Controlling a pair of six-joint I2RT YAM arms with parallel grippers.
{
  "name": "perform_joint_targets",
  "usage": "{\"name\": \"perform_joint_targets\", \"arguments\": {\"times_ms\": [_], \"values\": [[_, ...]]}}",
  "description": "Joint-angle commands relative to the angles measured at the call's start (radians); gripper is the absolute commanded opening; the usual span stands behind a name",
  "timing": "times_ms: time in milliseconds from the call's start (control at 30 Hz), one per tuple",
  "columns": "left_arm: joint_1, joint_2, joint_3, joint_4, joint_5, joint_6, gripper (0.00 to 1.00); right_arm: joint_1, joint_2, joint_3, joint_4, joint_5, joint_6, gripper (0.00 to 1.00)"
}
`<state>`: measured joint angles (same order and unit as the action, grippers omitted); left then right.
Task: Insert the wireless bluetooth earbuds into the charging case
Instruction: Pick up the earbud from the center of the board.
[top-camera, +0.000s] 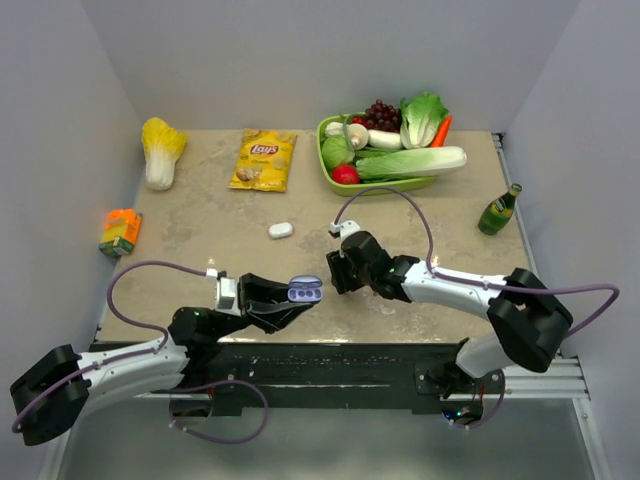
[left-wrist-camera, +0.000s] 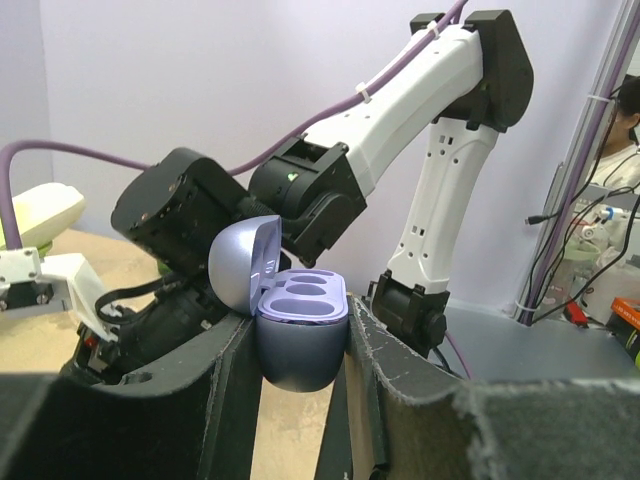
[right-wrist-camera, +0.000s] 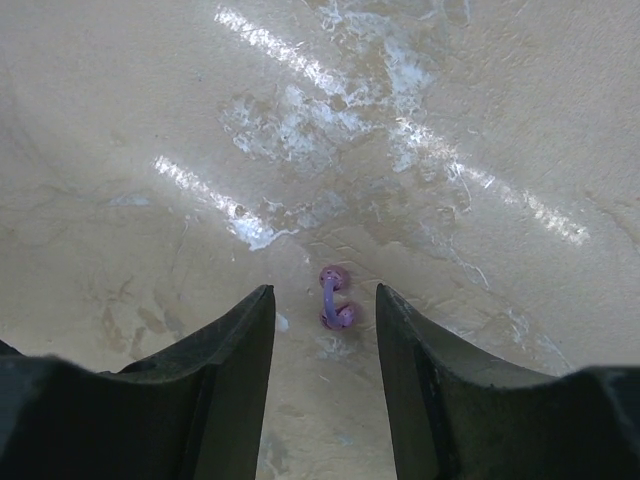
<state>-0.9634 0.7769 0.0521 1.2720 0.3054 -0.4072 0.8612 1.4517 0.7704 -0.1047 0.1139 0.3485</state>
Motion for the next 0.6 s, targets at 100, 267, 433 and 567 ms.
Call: {"name": "perform_joint_targets", "arguments": {"times_ms": [100,267,433,567], "values": [[-0.005,-0.001,-0.23,0.546,-0.015,0.018,0.0,0.009,0.036,0.029,0.026,0.009,-0.036,0.44],[-0.005,0.005,-0.23,0.549,-0.014,0.018,0.0,0.013,0.058,0.024,0.037,0.004,-0.042,0.41],[-0.005,0.004,-0.235,0.549,-0.014,0.016,0.0,0.015,0.073,0.024,0.042,0.007,-0.04,0.37],[-0.005,0.002,-0.238,0.552,-0.015,0.015,0.0,0.013,0.079,0.023,0.034,0.016,-0.04,0.36]]}}
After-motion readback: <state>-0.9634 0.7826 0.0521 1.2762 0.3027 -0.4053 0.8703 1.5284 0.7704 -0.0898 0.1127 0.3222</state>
